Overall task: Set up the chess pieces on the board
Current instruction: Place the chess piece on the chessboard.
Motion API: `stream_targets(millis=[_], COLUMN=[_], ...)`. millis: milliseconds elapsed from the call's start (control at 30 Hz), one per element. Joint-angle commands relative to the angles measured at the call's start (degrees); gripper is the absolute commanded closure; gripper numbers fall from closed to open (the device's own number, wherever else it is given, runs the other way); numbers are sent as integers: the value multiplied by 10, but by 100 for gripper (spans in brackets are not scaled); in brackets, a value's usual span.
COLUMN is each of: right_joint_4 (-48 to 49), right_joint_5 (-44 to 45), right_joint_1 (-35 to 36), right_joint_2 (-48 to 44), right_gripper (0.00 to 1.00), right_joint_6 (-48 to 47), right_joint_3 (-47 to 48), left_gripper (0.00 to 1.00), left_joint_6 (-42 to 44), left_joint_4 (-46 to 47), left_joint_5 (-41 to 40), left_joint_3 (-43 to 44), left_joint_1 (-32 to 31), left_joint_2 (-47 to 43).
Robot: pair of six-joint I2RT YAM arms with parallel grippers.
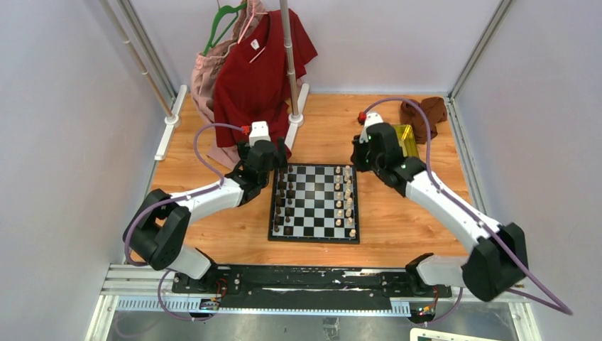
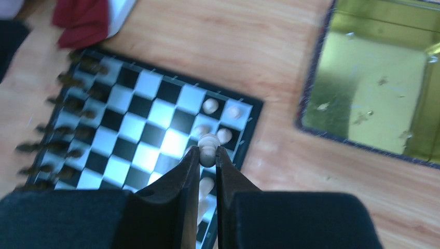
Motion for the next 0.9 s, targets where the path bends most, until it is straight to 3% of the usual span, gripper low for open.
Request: stream_targets(millis=[0,267,500,867], right_joint_4=[-69,-129,-137,-114], right_joint_5=[64,100,165,178], right_joint_1=[91,257,398,432], right_joint_2=[-86,-192,-192,-150], right_gripper=[100,100,100,100], right_joint_6=[-4,23,81,123], right_joint_3=[-42,-117,-174,-215], left_gripper=[0,0,0,0], left_joint_6=[-17,-20,-14,-5], left_joint_4=[13,12,11,12], left_joint_5=[-3,-5,-12,-17], left_joint_3=[-22,-49,-61,-64], left_joint_1=[-3,-5,-5,-4], left_joint_2=[-27,-54,-74,-74])
